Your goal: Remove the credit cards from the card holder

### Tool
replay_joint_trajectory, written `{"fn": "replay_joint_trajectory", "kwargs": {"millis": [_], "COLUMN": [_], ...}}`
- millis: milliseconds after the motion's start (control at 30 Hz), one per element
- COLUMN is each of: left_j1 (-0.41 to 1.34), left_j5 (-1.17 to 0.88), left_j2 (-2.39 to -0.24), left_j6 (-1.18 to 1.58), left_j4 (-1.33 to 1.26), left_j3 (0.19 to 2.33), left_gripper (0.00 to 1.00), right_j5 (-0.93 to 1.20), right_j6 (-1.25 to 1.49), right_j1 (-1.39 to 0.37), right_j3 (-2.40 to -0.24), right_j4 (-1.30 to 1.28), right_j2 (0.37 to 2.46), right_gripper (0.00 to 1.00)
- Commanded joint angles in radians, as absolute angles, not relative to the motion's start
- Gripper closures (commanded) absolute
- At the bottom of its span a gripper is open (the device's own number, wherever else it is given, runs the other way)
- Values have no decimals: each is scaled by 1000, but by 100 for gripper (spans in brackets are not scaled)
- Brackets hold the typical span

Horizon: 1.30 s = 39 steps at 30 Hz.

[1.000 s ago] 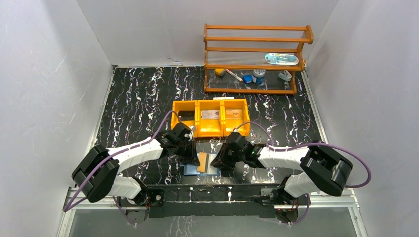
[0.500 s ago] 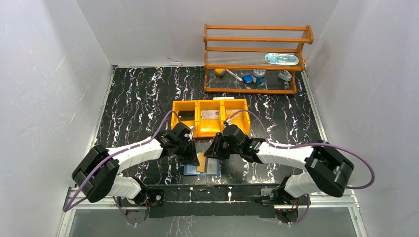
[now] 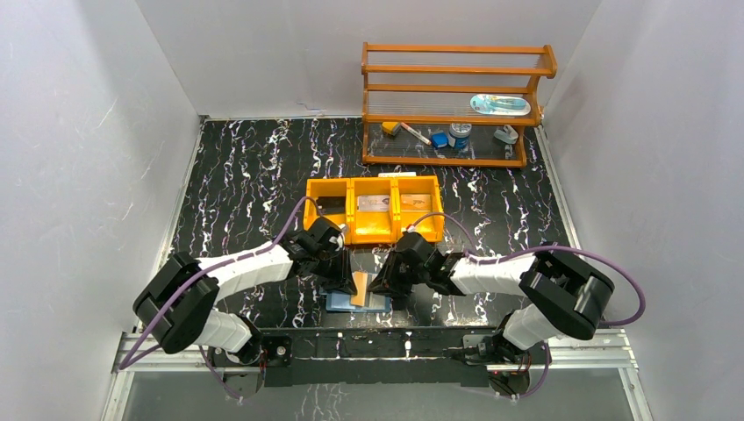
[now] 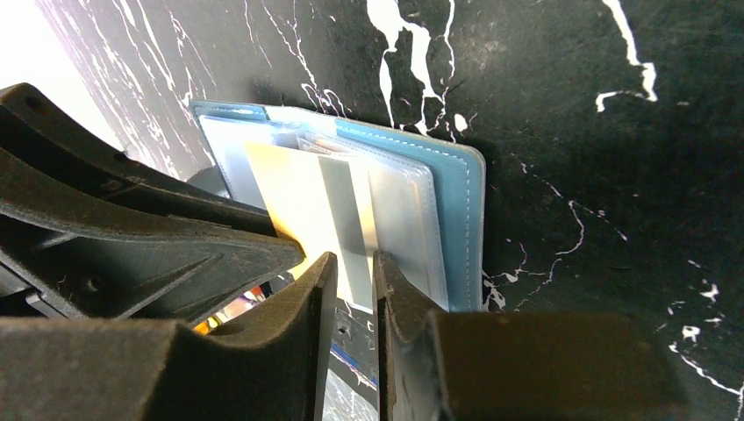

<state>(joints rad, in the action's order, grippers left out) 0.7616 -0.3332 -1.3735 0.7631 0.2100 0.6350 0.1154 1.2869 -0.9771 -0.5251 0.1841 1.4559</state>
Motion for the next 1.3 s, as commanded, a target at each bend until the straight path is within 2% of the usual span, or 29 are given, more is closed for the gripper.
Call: {"fn": "replay_joint_trajectory", "kwargs": {"millis": [0,367,467,633,733,867,1000,1067,1267], "left_j1": [761,759,759,759,758,754,746,737,603], "left_j5": [-379,-435,-420,-315,-229,-151,-143,-145,-318], "left_j2": [-1390,-1387,-1380,-1359,-1310,-1239,-1197,-1179,-1084], "left_j6": [780,817,813,767,723,693,680,681,705], "left_j4": [168,104,122,247,342,424,449,454,363], "left_j3": [646,634,636,678,724,782,829,849,823], "left_gripper": [86,86,89,100,100,100,100,100,100], "right_j5": [106,116,119,119,112,95,61,20,-75], "right_j6": [1301,1301,1301,1293,1278,1209,1125,1093,960], "right_j1": [-982,-981,-981,-979,-972,-957,-951,-948,-934], "right_j3": [-494,-489,-491,-497,-515,-556,-605,-631,-656], "right_j4": [164,186,187,185,157,121,74,19,-49], "right_j2": [1475,1475,1479,1457,1421,1355,1281,1246,1137], "right_gripper": [70,70,71,70,67,57,40,35,23]}}
